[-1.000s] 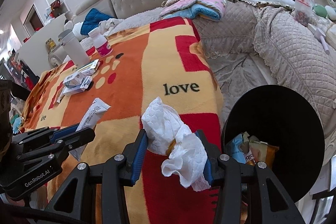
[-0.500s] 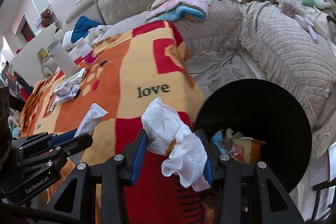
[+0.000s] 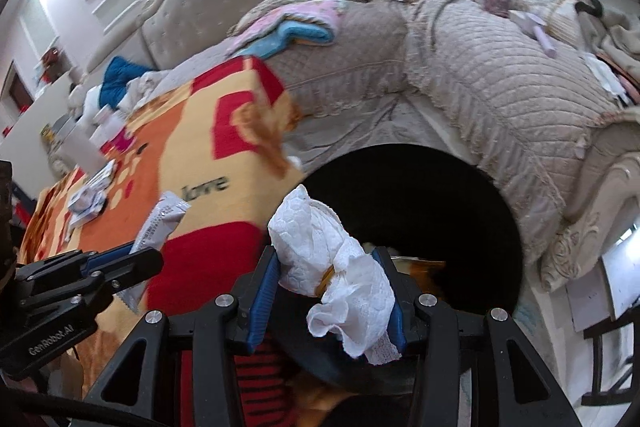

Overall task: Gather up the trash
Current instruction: 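Carry the wrapper strip and tissue with both tools over the bin, then open both tools to drop the wrapper strip and tissue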

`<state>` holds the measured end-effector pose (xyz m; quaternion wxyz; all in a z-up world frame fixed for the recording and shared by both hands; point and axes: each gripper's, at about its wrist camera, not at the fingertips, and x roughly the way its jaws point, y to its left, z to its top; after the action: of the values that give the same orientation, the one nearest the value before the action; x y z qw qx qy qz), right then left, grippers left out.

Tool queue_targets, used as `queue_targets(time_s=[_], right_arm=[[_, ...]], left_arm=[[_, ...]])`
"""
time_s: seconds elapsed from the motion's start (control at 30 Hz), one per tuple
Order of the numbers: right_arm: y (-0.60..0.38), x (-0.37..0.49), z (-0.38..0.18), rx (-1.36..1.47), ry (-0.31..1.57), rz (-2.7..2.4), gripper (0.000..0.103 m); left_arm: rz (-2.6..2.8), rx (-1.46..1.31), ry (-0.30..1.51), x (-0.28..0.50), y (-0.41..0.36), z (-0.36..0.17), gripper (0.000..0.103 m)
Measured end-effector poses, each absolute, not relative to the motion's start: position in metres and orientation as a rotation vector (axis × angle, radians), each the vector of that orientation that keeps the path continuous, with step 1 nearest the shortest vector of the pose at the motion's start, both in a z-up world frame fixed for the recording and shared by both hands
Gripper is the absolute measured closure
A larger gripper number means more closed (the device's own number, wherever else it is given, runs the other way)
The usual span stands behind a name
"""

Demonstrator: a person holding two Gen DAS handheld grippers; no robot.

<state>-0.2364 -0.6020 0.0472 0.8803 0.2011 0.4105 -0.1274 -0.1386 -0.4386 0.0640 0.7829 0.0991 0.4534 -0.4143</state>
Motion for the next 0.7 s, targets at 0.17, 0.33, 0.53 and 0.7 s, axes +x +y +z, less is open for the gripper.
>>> queue_targets(time_s=[0.17, 0.33, 0.53, 0.7], right_arm=[[-0.626, -0.246, 0.042, 0.450, 0.863, -0.321, 0.059], [-0.635, -0.249, 0.037, 0.463, 0.869, -0.341, 0.059], [-0.641, -0.250, 0.030, 0.475, 0.874, -0.357, 0.056], [-0.647, -0.252, 0.027, 0.493, 0.875, -0.368, 0.056]], left_arm=[[-0.945, 0.209, 0.980, -0.139, -0.464, 0.066, 0.089], [-0.966, 0.213, 0.997, -0.140, -0.483, 0.062, 0.089], [-0.980, 0.222, 1.000, -0.142, -0.497, 0.058, 0.089], [-0.984, 0.231, 0.999, -0.142, -0.503, 0.055, 0.089]])
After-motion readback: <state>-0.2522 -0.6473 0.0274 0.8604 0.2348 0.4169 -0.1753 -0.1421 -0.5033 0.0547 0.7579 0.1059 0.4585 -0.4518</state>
